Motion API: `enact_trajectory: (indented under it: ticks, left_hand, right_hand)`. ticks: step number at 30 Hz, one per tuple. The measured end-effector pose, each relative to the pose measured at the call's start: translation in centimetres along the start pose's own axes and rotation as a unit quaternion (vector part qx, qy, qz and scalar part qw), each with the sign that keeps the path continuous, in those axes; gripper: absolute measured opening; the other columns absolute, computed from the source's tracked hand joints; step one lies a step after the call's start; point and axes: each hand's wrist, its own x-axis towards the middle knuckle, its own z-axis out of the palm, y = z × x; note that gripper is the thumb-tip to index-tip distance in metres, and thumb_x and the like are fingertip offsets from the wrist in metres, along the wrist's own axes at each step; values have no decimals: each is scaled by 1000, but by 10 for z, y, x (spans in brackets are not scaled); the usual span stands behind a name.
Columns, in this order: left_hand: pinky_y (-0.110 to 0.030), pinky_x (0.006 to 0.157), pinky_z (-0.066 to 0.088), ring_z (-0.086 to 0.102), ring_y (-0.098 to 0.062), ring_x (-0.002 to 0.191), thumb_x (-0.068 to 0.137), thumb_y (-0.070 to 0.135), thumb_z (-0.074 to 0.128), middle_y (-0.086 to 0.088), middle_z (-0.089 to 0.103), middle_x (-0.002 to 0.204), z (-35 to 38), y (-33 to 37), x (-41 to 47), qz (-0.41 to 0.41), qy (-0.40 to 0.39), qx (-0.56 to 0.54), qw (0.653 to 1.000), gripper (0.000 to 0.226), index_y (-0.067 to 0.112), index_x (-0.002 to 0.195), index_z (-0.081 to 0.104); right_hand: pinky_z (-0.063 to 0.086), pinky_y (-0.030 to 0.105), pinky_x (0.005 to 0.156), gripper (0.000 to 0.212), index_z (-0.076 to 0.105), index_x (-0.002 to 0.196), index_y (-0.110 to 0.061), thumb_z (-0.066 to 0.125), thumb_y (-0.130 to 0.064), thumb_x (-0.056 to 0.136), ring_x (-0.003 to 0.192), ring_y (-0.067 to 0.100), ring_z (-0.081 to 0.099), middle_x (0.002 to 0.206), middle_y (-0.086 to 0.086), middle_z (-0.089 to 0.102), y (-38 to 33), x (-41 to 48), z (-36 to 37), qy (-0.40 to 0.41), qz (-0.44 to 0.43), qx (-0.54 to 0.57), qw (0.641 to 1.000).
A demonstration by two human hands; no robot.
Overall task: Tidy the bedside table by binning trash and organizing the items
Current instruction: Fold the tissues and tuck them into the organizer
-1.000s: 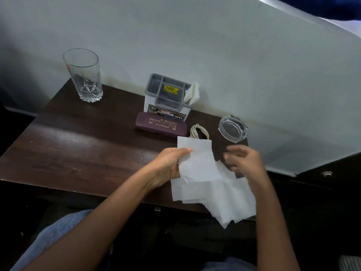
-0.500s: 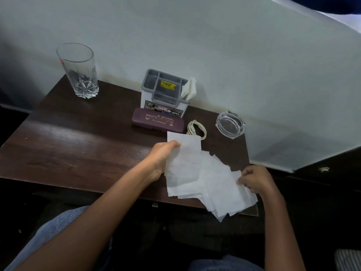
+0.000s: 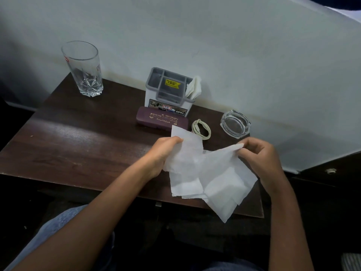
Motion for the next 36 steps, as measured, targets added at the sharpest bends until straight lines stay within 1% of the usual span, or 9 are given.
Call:
enact_trajectory:
  ticks: [3,8,15,20,23,25,29,31,36]
  left_hand:
    - [-28,61,48,63,-24,80,91,25,52,-6,68,89,1,0,0,6,-14,22,1000,18,14,92,67]
    - [-31,70,52,66,-20,76,94,18,47,-8,70,88,4,-3,-7,-55,-154,-9,987,23,6,103,64]
    - [-31,80,46,61,-17,86,96,36,42,-5,65,93,9,-4,-14,-82,-261,-28,961,36,9,110,62]
    - [-31,81,51,67,-17,83,93,57,35,-4,70,93,8,0,-17,-109,-295,-43,948,55,12,98,66]
    - [-31,82,51,64,-20,87,95,36,47,-8,67,99,7,-2,-17,-74,-270,19,960,32,10,106,63]
    - [-29,74,52,65,-18,79,94,19,52,-8,68,92,7,-4,-16,-54,-234,54,969,15,8,100,61]
    - [-32,75,54,67,-22,78,93,13,52,-9,70,87,3,-5,-10,-47,-157,76,984,12,7,91,62]
    - [-36,81,53,67,-25,81,93,14,50,-11,70,90,0,-6,-6,-38,-113,114,986,15,7,90,64]
    - [-28,67,50,65,-19,73,93,16,47,-4,68,81,3,-6,-6,-31,-71,193,978,19,11,85,63]
  right_hand:
    - [42,19,57,17,61,65,-2,56,9,77,59,13,53,63,8,60,-22,-5,6,-73,-35,2,997]
    - [39,21,61,22,65,67,-7,55,11,75,64,12,50,67,10,59,-36,-4,27,-159,-68,-52,984]
    - [40,31,61,19,68,80,-15,53,-4,74,64,17,49,72,19,60,-27,1,47,-128,-75,-80,986]
    - [38,23,58,25,66,92,-17,54,3,81,59,10,45,65,-1,54,-21,5,48,-97,-86,-131,983]
    - [40,23,60,28,66,96,-18,54,2,81,61,11,48,68,0,56,-15,7,50,-98,-80,-135,983]
    - [42,23,61,28,67,98,-17,57,3,81,62,11,51,72,2,60,-11,10,44,-88,-68,-101,989]
    - [47,10,55,20,67,97,-8,59,3,83,58,12,57,81,10,65,12,19,7,55,21,-46,997]
    - [47,12,52,15,67,93,-1,57,6,83,61,15,55,83,14,65,30,16,-9,107,81,-75,988]
    - [41,24,58,7,68,80,-7,64,-1,80,69,17,54,76,7,63,49,14,-6,-17,148,-172,974]
